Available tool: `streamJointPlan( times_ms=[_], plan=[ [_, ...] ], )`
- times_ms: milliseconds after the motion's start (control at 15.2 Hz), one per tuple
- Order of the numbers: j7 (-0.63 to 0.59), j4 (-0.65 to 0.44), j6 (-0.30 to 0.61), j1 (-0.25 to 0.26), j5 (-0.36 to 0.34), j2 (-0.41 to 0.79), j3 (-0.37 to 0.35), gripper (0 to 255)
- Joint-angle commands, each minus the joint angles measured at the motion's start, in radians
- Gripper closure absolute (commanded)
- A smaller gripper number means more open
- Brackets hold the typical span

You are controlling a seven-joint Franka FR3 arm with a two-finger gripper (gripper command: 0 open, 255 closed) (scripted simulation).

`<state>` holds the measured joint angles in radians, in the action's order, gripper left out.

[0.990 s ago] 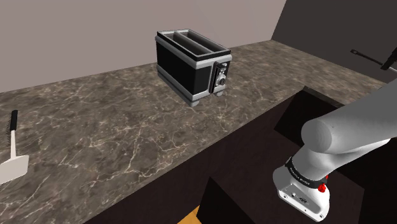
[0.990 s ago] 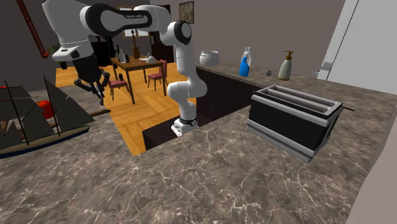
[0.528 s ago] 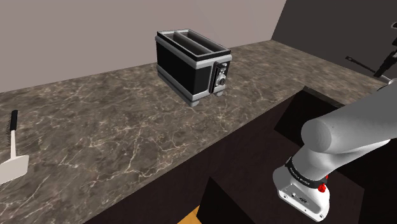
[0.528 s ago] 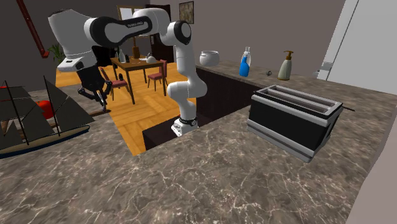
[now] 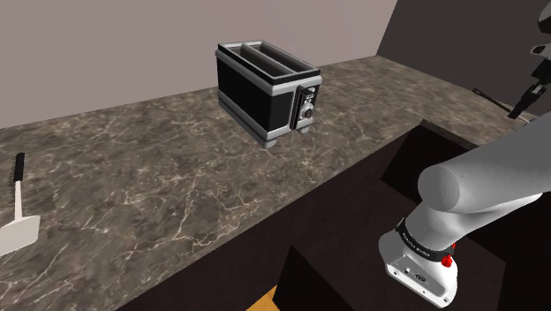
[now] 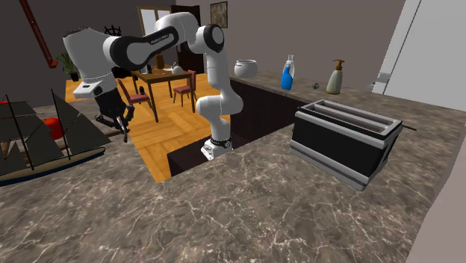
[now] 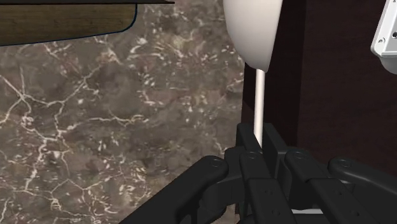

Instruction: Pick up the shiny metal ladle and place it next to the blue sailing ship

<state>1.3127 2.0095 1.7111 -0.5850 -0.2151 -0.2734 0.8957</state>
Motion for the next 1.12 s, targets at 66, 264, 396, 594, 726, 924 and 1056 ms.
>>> streamJointPlan(
  times_ms=[66,264,396,594,726,924,1056],
  plan=[
    [0.002,0.036,0.042,0.000,0.001,0.006,0.009,255],
    [0.005,0.070,0.083,0.000,0.003,0.015,0.019,255],
    [0.008,0.091,0.110,0.001,0.005,0.023,0.026,255],
    [0.014,0.122,0.152,0.003,0.011,0.037,0.038,255],
    [0.019,0.142,0.180,0.004,0.017,0.048,0.047,255],
    [0.029,0.170,0.223,0.008,0.027,0.068,0.060,255],
    [0.037,0.188,0.252,0.011,0.036,0.083,0.070,255]
  ],
)
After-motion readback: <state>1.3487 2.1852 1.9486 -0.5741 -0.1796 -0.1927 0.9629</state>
